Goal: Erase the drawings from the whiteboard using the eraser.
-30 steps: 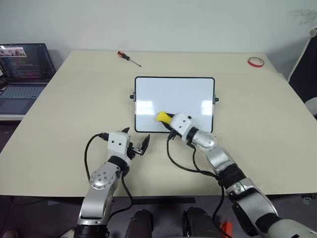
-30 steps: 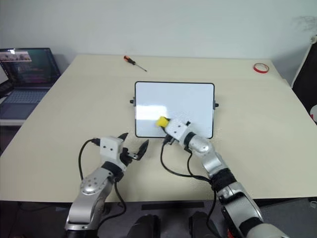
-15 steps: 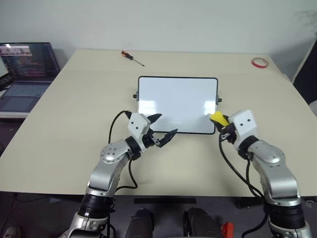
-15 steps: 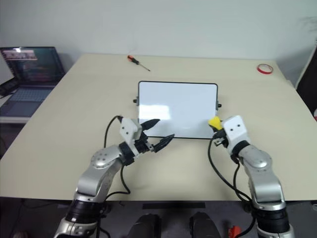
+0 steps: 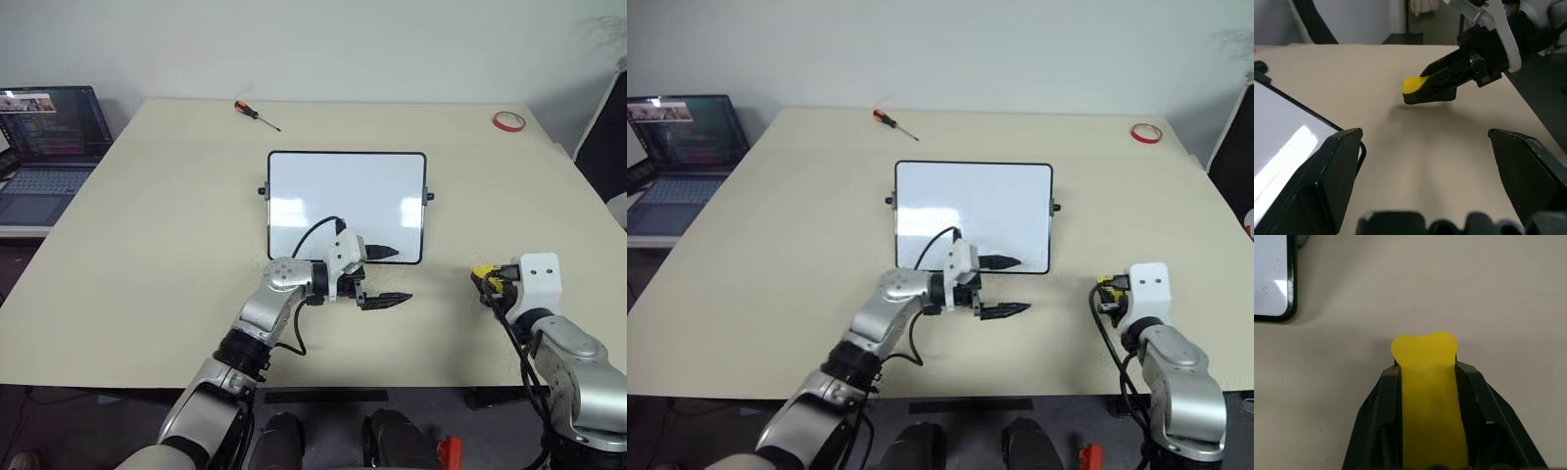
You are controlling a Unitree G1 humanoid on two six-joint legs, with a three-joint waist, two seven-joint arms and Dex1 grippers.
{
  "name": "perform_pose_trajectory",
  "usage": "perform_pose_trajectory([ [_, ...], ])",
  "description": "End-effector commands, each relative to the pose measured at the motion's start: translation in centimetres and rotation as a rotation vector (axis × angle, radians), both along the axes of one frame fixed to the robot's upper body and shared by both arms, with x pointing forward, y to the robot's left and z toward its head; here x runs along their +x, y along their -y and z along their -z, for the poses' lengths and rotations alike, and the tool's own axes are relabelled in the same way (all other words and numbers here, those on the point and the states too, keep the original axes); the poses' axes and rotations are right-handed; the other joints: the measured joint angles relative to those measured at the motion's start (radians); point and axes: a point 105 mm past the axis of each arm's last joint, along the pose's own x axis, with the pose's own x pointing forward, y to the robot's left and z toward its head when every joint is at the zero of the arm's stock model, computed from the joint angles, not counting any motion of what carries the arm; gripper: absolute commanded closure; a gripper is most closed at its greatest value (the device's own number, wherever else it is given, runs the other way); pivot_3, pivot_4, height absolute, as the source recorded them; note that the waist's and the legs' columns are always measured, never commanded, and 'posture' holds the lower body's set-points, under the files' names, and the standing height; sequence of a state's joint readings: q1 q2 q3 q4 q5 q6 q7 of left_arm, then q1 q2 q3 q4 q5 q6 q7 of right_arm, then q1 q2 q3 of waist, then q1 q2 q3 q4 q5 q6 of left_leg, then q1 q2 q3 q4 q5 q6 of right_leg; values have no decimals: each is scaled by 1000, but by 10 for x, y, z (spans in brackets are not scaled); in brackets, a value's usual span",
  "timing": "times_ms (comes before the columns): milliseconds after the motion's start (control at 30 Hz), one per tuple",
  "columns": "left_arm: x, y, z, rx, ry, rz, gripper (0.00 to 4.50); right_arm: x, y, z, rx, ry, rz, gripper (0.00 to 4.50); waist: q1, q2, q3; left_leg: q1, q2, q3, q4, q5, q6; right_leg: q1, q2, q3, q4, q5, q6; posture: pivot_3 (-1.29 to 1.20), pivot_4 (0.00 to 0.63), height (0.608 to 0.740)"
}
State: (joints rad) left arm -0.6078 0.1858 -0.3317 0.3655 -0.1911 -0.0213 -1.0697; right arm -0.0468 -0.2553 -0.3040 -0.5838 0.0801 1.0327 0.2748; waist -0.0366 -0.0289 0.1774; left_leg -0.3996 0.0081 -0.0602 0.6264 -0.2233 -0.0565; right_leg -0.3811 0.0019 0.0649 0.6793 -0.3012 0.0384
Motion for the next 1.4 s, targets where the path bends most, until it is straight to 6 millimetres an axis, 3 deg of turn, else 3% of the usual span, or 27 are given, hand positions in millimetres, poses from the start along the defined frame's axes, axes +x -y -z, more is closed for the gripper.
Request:
perform_pose_trajectory([
  [33, -2, 5, -4, 18, 54, 49, 0, 1, 2, -3, 9, 28, 18, 3353, 0, 0, 0, 0, 0, 0, 0, 0, 0, 0, 0, 0, 0, 0, 0, 0, 150, 740],
  [367, -2, -3, 0, 30, 52, 15, 0, 9, 0, 0, 25, 32, 14, 3353, 2, 0, 0, 0, 1, 0, 0, 0, 0, -1, 0, 0, 0, 0, 0, 0, 150, 740],
  [400, -2, -4, -1, 28, 52, 11, 0, 10, 0, 0, 28, 35, 12, 2663, 1, 0, 0, -1, 1, 0, 0, 0, 0, 0, 0, 0, 0, 0, 0, 0, 150, 740],
  [467, -2, -6, -1, 25, 50, 1, 0, 11, -1, -2, 33, 42, 8, 2145, 2, 0, 0, -1, 1, 0, 0, 0, 0, -1, 0, 0, 0, 0, 0, 0, 150, 740],
  [667, -2, -8, -1, 27, 41, -9, 0, 13, 3, -3, 23, 44, 13, 8, 2, 0, 0, -1, 1, 0, 0, 0, 0, -1, 0, 0, 0, 0, 0, 0, 150, 740],
  [867, -1, -14, -5, 16, 32, -37, 0, 11, 5, -12, 29, 68, 30, 8, 2, 0, 0, 0, 1, 0, 0, 0, 0, -1, 0, 0, 0, 0, 0, 0, 150, 740],
  [1167, 6, -81, -52, -229, 11, -488, 0, -14, 5, -74, 15, 324, 77, 8, -1, 1, 0, -1, 5, -1, 0, 0, 0, -3, -1, 1, 1, 0, 0, 0, 150, 740],
  [1267, 16, -114, -55, -337, 4, -777, 0, -24, 7, -80, -51, 398, 65, 8, 7, 1, 0, -1, 4, -1, 1, 0, 0, -1, -3, 1, 0, -1, 2, 0, 150, 740],
  [1400, 9, -145, -42, -332, 50, -1019, 0, -40, 13, -72, -56, 470, 88, 8, 7, 1, 0, -1, 3, -3, 0, 0, 0, 1, -3, 3, 0, -1, 2, 0, 150, 740],
])
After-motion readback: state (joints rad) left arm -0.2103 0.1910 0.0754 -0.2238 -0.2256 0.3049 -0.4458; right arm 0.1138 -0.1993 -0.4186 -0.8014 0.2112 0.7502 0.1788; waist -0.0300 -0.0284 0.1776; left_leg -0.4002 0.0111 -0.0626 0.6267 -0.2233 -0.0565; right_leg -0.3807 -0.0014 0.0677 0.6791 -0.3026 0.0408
